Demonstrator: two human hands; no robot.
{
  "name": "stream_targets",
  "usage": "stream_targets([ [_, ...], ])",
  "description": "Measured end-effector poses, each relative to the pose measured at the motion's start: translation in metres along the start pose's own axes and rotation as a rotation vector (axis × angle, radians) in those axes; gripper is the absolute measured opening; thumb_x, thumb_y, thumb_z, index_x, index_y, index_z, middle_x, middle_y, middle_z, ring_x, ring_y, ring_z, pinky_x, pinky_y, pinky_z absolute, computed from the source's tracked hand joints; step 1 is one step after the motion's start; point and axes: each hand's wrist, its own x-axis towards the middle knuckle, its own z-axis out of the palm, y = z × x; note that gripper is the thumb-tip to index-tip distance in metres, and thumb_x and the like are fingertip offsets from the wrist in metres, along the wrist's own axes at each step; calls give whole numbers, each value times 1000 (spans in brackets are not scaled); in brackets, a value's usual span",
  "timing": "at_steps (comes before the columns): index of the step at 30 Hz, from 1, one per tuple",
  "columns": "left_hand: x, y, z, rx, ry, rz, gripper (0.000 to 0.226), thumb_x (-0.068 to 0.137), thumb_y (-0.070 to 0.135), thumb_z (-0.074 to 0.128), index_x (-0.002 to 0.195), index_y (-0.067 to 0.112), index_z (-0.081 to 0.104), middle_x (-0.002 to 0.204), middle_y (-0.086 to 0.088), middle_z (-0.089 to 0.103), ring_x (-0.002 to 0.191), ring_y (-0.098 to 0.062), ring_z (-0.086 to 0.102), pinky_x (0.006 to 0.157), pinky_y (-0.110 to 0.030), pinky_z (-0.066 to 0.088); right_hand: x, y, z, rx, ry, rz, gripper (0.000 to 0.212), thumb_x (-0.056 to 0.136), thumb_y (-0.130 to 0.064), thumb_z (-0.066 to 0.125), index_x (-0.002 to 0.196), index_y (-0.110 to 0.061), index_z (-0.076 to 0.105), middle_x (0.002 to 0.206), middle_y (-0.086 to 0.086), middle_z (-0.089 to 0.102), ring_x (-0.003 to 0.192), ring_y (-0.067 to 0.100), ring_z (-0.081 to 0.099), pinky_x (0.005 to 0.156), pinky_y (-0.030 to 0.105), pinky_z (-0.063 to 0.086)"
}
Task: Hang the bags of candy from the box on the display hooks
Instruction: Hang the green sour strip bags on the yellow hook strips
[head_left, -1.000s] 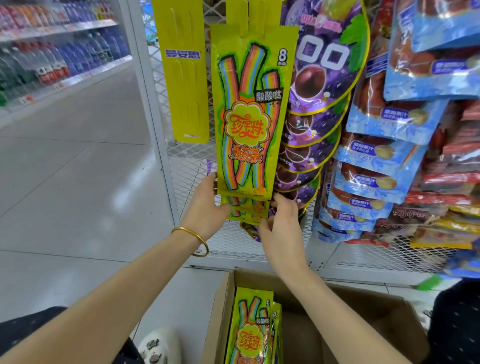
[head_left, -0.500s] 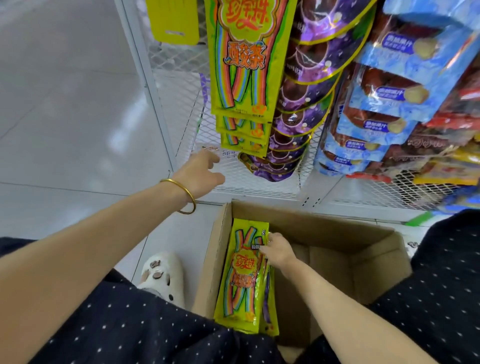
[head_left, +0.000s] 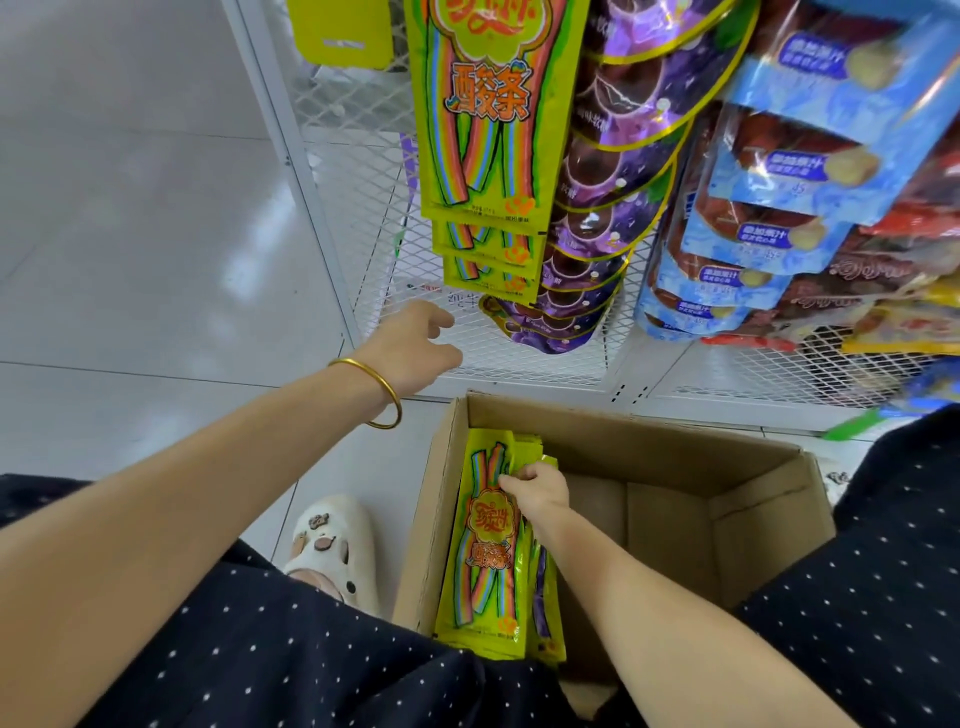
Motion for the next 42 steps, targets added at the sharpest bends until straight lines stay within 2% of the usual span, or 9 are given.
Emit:
stream_targets([
  [8,-2,-1,4,136,-89,35,45,86,19,61,129,14,47,131,-7,47,114,-23,51,97,-35,43,-8,-24,-29,213,-99,-146,25,90,-18,59,99,5,60,108,26,63,94,26,61,83,45,50],
  [11,-4,0,6,215,-109,53,53,84,27,66,131,14,45,131,-6,47,119,-23,50,97,-33,42,-38,-60,-64,317,-229,-278,10,93,-12,55,92,-11,64,99,14,70,87,25,68,68,31,53],
  [15,-15,27,1,60,-70,191,26,85,16,65,109,9,60,93,-10,61,85,-20,60,81,-33,48,-74,-100,-101,369,-279,-505,12,93,-13,55,100,-12,64,99,8,71,92,23,68,79,37,54],
  [20,-35,75,-30,-89,142,351,8,90,13,57,86,20,56,70,-7,59,53,-7,55,49,-10,42,-127,-149,-130,327,142,-959,36,82,-1,66,89,-27,41,91,-9,53,86,2,58,72,22,50],
  [23,-46,109,-57,-247,190,424,19,88,6,58,75,20,57,64,-5,58,48,0,53,51,-15,46,-166,-187,-145,217,312,-1265,42,77,3,70,84,-22,36,86,-12,44,69,-2,47,69,13,43],
  [26,-53,143,-85,-273,253,520,4,87,10,61,86,9,64,76,-9,63,65,-11,56,63,-24,47,-186,-230,-157,-36,454,-1486,25,80,-8,63,97,-25,56,91,-7,54,79,-10,45,81,-1,31],
  [31,-48,198,-136,-264,472,740,14,87,12,61,98,20,60,92,-1,59,78,-8,55,70,-14,43,-218,-303,-176,75,458,-1562,19,84,-9,57,100,-19,58,96,-11,56,93,-10,46,84,0,31],
  [35,-35,234,-161,-354,668,772,36,89,20,58,123,10,49,113,3,53,94,-3,50,72,-6,42,-230,-355,-186,108,520,-1600,27,84,-1,58,106,-15,56,97,-19,51,94,-8,42,85,-2,27],
  [42,-15,260,-174,-357,782,761,32,89,27,58,117,13,53,89,11,50,73,2,47,61,-1,35,-230,-402,-187,45,583,-1586,30,89,-1,56,118,-7,52,114,4,46,96,-10,32,86,-6,20],
])
